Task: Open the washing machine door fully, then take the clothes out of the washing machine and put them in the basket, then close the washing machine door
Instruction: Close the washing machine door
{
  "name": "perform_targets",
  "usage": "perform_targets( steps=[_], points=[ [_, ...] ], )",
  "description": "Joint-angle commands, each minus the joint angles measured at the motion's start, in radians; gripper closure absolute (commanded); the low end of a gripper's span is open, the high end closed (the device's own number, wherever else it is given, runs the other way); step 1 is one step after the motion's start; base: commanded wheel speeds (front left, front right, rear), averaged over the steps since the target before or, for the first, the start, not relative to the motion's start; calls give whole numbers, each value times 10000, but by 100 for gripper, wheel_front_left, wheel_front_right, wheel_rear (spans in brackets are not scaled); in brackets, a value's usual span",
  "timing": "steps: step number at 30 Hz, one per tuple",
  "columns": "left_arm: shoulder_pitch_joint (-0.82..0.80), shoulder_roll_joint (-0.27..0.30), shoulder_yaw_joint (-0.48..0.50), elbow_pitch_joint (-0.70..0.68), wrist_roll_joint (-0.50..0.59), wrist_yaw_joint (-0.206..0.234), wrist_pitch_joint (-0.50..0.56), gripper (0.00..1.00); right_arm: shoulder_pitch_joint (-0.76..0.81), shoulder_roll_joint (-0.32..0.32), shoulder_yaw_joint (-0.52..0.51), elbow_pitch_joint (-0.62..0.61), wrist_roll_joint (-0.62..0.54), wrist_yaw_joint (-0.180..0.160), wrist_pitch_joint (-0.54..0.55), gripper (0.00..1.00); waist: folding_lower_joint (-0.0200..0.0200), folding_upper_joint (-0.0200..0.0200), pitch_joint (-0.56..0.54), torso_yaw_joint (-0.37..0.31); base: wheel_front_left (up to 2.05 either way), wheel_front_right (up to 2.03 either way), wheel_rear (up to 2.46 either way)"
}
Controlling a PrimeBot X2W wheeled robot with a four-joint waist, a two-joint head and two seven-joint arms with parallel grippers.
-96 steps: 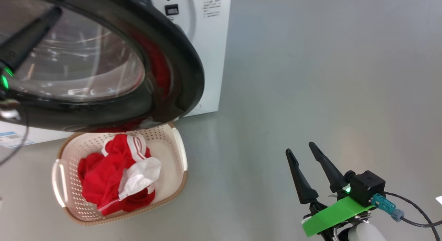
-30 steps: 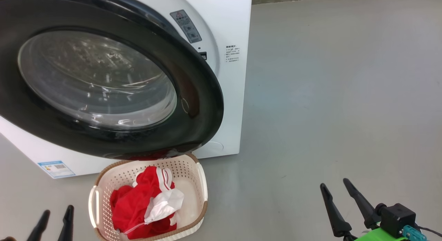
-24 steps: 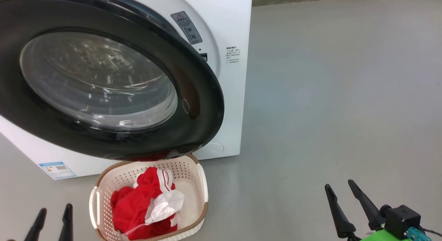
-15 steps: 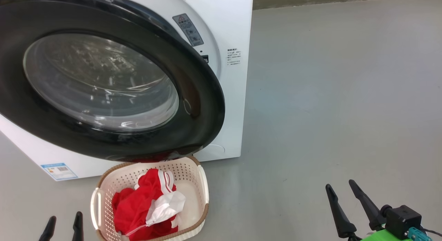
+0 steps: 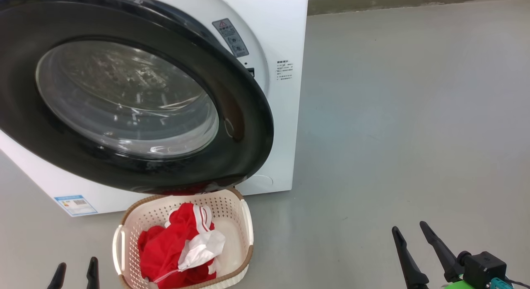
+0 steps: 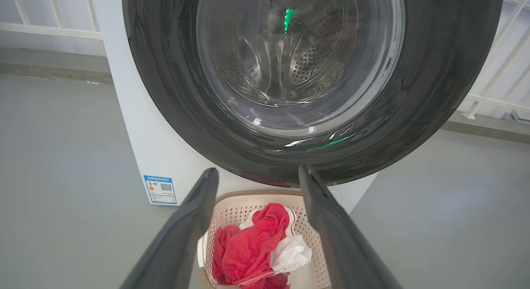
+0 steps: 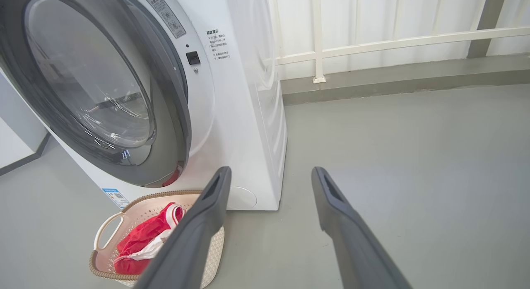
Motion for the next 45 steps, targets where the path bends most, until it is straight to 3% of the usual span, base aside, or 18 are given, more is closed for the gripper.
perform_targets(
  steps=[1, 9, 10, 11, 12, 13, 14, 25, 33, 45],
  points=[
    [-286, 156, 394, -241, 90, -29, -122, 0, -133, -115, 149, -250, 97, 16, -49, 0, 0, 0, -7, 33, 0, 0, 0],
    [-421, 103, 208, -245, 116, -29, -122, 0, -228, -103, 236, -256, 176, 16, -49, 0, 0, 0, 21, 328, 0, 0, 0],
    [-453, 95, 170, -251, 107, -29, -122, 0, -258, -94, 284, -247, 199, 16, -49, 9, 0, 0, 34, 404, 0, 0, 0],
    [-475, 88, 128, -260, 105, -29, -122, 0, -299, -71, 335, -240, 249, 16, -49, 56, 0, 0, 48, 489, 0, 0, 0],
    [-496, 78, 101, -276, 103, -29, -122, 0, -354, -68, 404, -234, 276, 16, -49, 78, 0, 0, 78, 578, 0, 0, 0],
    [-523, 66, 74, -293, 94, -29, -122, 0, -431, -62, 479, -229, 306, 16, -49, 97, 0, 0, 119, 676, 0, 0, 0],
    [-549, 54, 32, -313, 93, -29, -122, 0, -517, -52, 551, -215, 333, 16, -49, 100, 0, 0, 151, 785, 0, 0, 0],
    [-927, -187, -543, -321, -115, -29, -122, 0, -2109, 248, 1284, 106, 473, 16, -49, 100, 0, 0, 819, 2251, 0, 0, 0],
    [-1679, -253, -983, -363, -411, -29, -122, 0, -3576, 79, 1687, 656, 403, 16, -49, 100, 0, 0, 1754, 3338, 0, 0, 0],
    [-2555, -45, -1649, -522, -658, -29, -122, 0, -5629, 10, 1769, 1481, 486, 16, -49, 100, 0, 0, 2870, 3782, 0, 0, 0]
  ],
)
